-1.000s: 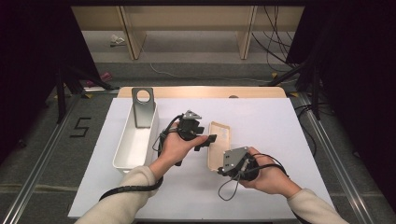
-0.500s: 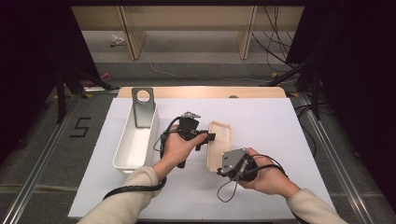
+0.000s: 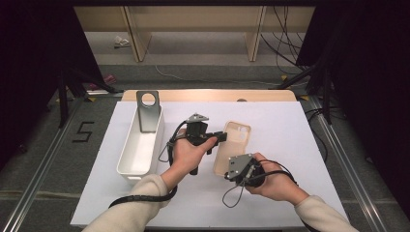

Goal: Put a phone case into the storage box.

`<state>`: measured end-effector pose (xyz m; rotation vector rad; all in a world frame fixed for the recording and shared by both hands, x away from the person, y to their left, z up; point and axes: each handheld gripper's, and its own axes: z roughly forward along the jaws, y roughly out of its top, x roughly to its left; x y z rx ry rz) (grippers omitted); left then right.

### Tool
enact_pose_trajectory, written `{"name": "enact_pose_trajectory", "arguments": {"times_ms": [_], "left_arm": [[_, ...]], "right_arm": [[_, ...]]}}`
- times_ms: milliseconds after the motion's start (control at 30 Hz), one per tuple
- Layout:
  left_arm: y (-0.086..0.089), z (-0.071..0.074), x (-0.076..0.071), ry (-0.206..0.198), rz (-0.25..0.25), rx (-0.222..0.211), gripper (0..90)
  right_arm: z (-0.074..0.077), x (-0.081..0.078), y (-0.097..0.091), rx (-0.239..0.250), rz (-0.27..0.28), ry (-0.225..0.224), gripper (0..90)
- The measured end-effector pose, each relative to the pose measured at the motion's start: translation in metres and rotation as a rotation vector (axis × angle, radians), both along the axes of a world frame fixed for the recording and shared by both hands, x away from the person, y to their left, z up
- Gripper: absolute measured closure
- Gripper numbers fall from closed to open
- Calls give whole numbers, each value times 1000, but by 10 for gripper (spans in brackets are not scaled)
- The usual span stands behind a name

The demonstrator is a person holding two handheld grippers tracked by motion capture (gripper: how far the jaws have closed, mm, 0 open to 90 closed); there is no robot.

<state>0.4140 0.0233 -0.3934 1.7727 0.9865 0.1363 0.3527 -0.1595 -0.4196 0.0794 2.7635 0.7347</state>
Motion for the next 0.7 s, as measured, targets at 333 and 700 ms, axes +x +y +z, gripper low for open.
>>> {"name": "enact_pose_trajectory", "arguments": {"times_ms": [333,700], "left_arm": [[17,-3,-6,-165,47,19,830],[39,-5,-16,-259,53,-12,829]], "right_arm": [[6,8,-18,193,-177,7,428],[5,15,-30,274,-289,64,272]]}}
